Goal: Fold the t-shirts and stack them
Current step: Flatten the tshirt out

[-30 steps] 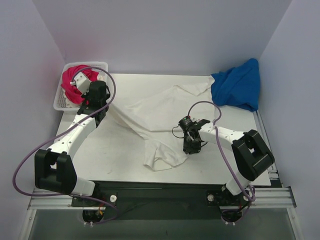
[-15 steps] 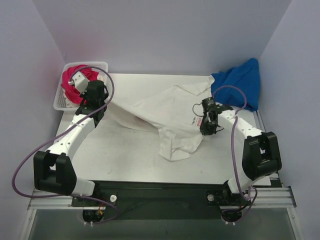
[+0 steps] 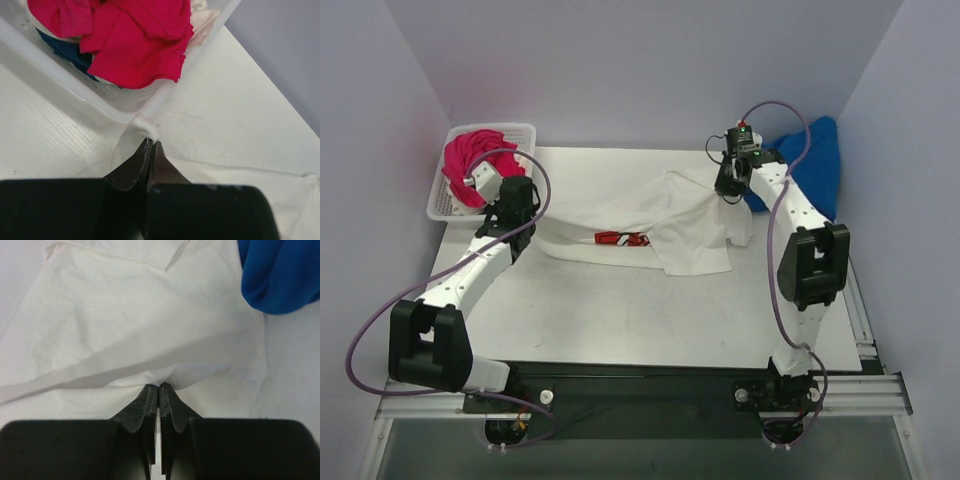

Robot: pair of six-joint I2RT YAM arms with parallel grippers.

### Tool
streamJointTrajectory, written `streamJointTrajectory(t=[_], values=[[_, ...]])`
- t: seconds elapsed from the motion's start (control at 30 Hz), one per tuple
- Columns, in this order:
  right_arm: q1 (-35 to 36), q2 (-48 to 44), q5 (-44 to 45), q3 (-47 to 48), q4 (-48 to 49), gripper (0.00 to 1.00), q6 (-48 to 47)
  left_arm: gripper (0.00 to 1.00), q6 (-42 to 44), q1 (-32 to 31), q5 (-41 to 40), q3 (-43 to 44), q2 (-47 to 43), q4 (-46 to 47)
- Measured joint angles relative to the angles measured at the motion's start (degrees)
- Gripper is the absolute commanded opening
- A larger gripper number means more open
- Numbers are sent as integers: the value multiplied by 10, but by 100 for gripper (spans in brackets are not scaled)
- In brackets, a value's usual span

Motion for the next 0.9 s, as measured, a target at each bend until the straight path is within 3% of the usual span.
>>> streamJointTrajectory(t=[0.07, 0.1, 0.2, 0.33, 0.43, 0.7, 0.9], values=[[-2, 66, -12, 47, 1, 29, -10, 0, -3, -1, 3, -4, 2, -2], [-5, 94, -18, 63, 1, 49, -11, 0, -4, -2, 5, -4, 3, -2], [-12, 154, -26, 84, -1, 65, -22, 0, -10, -4, 7, -4, 15, 0], [-18, 163, -17, 80, -23, 66, -33, 0, -15, -5, 10, -7, 40, -1], [-19, 118, -2, 52, -19, 66, -39, 0, -17, -5, 10, -13, 52, 0], [-18, -90, 1, -158, -12, 63, -24, 0, -18, -5, 10, -21, 66, 3], [-18, -91, -10, -262, -8, 50, -18, 0, -17, -5, 10, -35, 66, 9]])
